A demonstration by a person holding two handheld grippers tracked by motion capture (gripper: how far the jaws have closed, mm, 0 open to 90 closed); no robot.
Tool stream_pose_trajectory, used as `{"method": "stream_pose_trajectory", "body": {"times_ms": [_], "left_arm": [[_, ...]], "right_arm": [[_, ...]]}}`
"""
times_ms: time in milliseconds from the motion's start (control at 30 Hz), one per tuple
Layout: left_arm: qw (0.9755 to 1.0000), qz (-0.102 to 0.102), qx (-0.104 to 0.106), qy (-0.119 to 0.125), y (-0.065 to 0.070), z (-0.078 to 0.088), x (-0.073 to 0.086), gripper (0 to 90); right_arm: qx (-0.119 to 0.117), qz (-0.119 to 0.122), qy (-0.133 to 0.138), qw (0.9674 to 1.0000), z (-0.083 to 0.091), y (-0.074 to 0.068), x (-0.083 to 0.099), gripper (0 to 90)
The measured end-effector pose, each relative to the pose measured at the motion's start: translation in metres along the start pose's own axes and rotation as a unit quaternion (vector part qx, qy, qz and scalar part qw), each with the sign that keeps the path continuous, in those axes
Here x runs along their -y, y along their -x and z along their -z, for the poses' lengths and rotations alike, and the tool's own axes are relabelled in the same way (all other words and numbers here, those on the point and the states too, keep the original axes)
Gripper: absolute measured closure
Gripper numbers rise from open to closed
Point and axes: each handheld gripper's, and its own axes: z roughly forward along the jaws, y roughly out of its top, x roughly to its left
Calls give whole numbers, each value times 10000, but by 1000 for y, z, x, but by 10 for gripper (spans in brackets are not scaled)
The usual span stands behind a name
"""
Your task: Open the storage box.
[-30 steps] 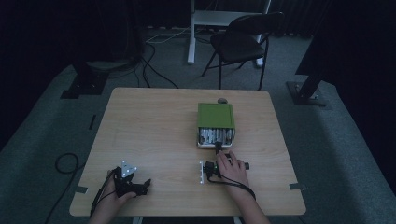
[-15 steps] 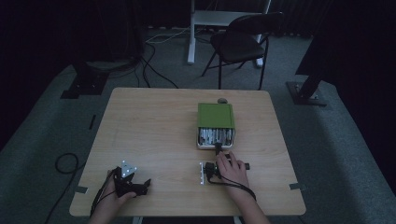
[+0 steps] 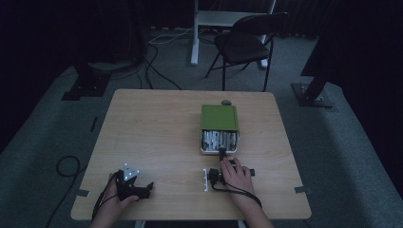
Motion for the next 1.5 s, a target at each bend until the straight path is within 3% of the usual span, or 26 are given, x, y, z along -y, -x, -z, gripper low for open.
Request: {"method": "stream_pose_trajectory", "body": {"times_ms": [833,1500], "left_arm": [[10000,0,-1,5,0,0,0,10],[10000,-9,-1,-2,0,0,0,10]], "right_arm": [[38,83,133,9999,30,-10,1,700],[-32,70,419,9991,51,-18,7,701]]}}
